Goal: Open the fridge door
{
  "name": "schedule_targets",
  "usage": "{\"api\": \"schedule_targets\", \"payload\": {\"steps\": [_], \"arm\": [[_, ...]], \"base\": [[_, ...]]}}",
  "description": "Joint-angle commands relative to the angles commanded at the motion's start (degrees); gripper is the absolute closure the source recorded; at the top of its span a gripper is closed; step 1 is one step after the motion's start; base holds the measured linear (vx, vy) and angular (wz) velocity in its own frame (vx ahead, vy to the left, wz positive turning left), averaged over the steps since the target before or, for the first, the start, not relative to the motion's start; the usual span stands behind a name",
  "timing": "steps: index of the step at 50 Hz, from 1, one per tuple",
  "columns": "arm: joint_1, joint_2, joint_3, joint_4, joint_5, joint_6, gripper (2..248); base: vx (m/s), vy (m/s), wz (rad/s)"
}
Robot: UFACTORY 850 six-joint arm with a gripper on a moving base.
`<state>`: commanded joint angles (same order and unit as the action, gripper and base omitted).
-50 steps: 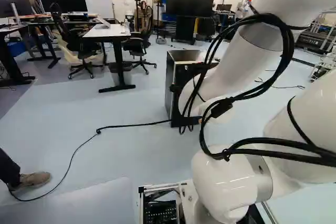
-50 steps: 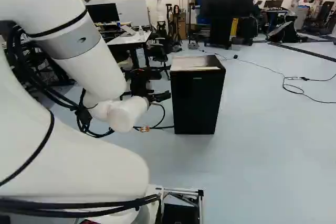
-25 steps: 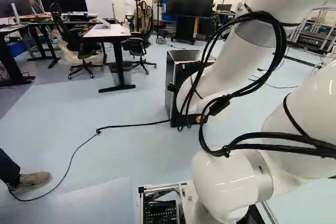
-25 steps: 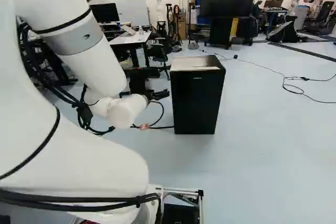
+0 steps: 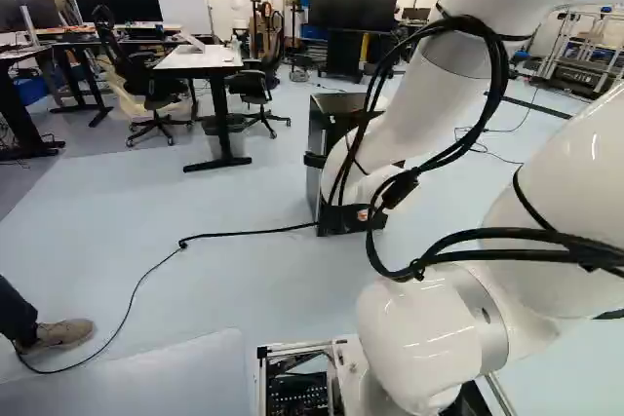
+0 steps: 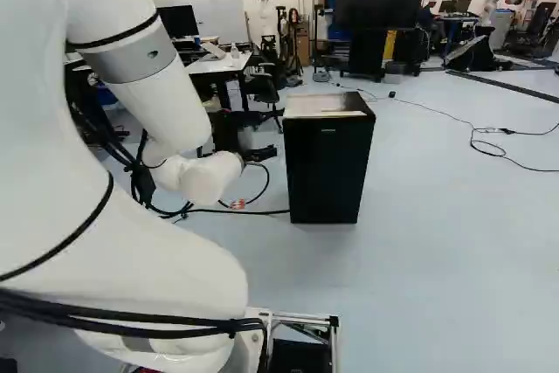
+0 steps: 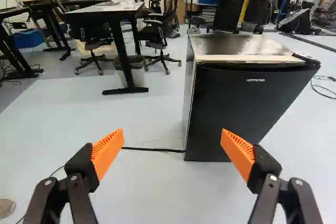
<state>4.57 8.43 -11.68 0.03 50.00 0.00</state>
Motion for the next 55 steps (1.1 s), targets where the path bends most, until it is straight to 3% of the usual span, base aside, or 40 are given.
{"api": "schedule_targets", "payload": {"steps": [55], "arm": [[4.25, -12.52, -12.43, 5.79, 0.0, 0.0, 3]], "base": [[0.0, 0.0, 0.0]]}}
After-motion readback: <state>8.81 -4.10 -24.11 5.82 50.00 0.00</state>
